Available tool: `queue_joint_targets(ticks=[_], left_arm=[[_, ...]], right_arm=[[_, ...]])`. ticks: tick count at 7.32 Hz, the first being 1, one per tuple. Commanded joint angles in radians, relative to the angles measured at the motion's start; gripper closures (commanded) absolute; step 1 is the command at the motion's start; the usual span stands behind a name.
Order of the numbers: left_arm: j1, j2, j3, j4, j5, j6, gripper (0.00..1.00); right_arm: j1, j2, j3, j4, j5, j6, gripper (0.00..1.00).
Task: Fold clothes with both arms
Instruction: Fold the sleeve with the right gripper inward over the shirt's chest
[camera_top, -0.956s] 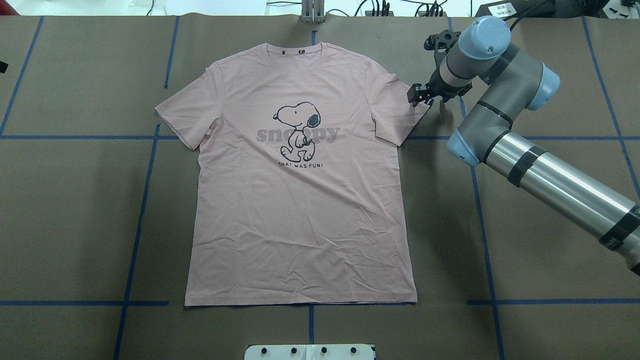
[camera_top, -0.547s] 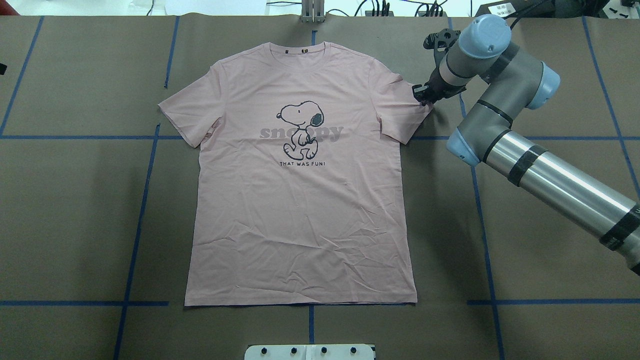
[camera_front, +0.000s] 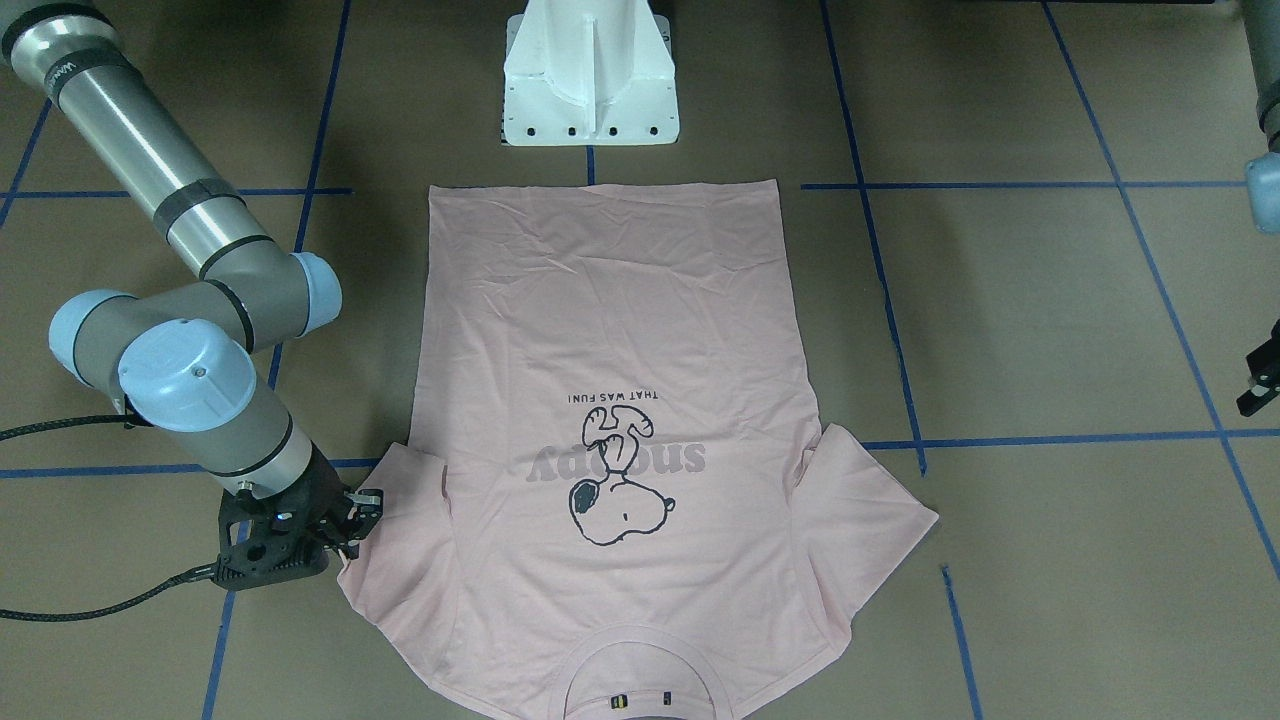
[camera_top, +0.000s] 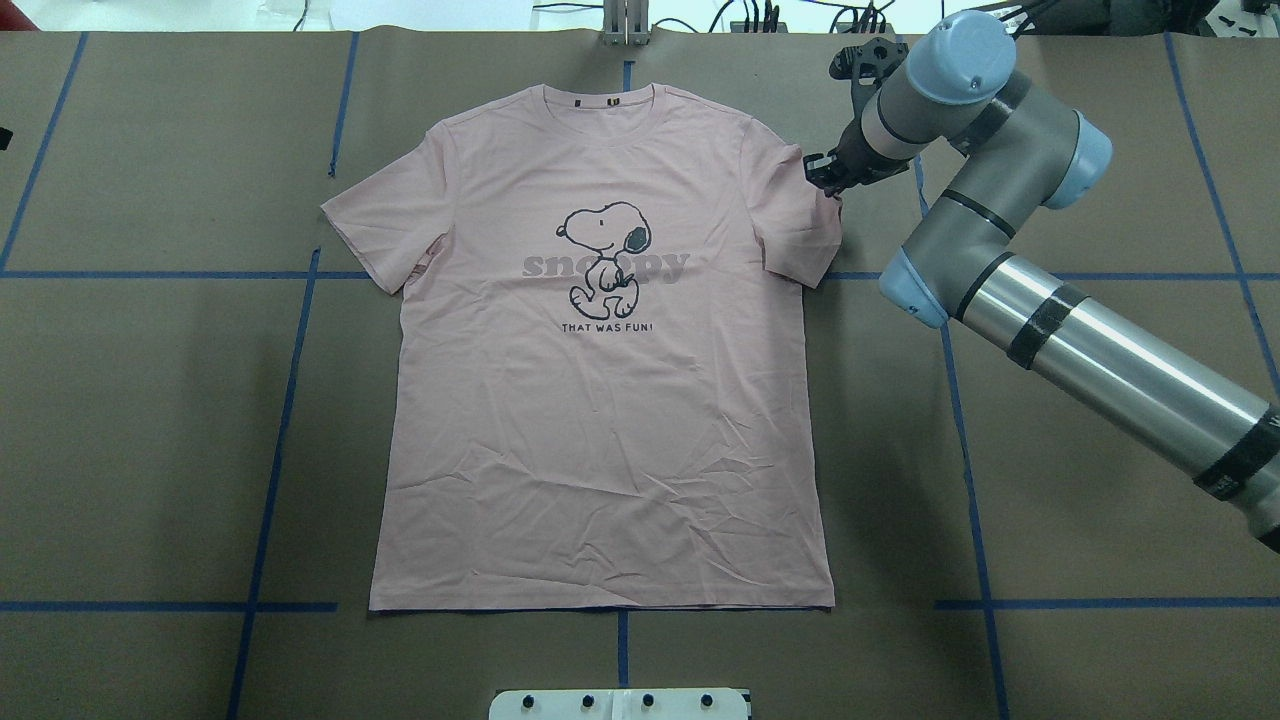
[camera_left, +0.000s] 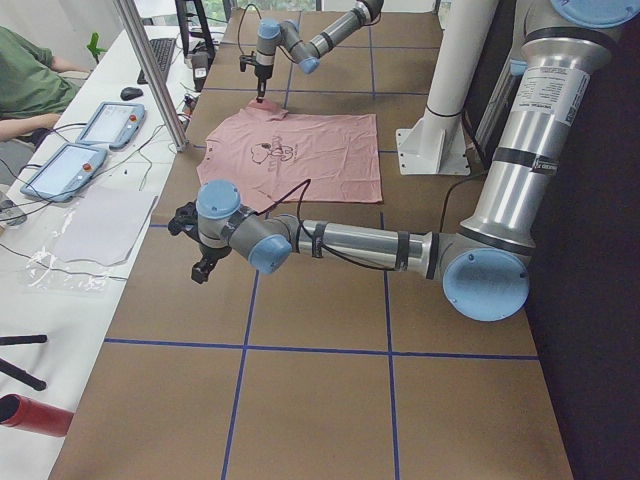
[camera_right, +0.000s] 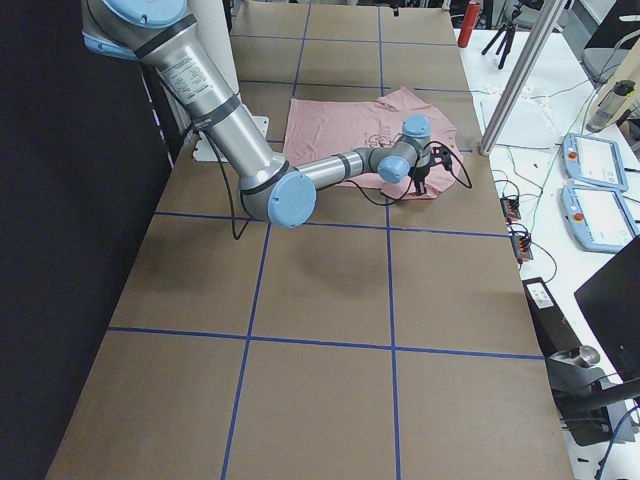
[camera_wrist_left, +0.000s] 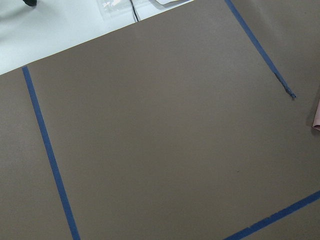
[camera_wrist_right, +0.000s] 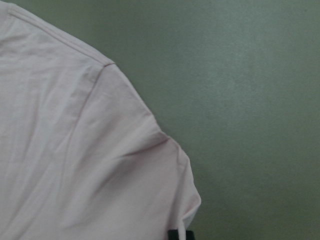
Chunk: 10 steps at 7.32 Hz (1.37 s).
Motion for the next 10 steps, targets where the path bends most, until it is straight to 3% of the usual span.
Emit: queue_joint_targets(ticks=[1, 3, 5, 7, 8, 9, 10], left_arm=[[0.0, 0.001, 0.0, 0.0, 0.0, 0.0, 0.0], [-0.002, 0.001, 0.0, 0.0, 0.0, 0.002, 0.0], [-0.008, 0.004, -0.001, -0.003, -0.002, 0.002, 0.0], [-0.008, 0.004, -0.001, -0.005, -0.002, 0.003, 0.0], [-0.006, 0.004, -0.001, -0.005, -0.002, 0.003, 0.0], [-0.006, 0.001, -0.001, -0.005, 0.0, 0.003, 0.0], [-0.005, -0.007, -0.001, -0.005, 0.0, 0.0, 0.0]], right_arm=[[-0.058, 0.032, 0.039, 0.0, -0.004, 0.032, 1.0], [-0.094, 0.133, -0.028, -0.004, -0.033, 0.035, 1.0], [-0.106, 0.26, -0.172, -0.003, -0.07, 0.035, 1.0], [-0.123, 0.285, -0.217, 0.002, -0.115, 0.036, 1.0], [-0.123, 0.285, -0.217, 0.003, -0.113, 0.038, 0.74], [-0.132, 0.285, -0.217, 0.013, -0.115, 0.038, 0.01], [-0.134, 0.282, -0.213, 0.039, -0.11, 0.073, 0.0]])
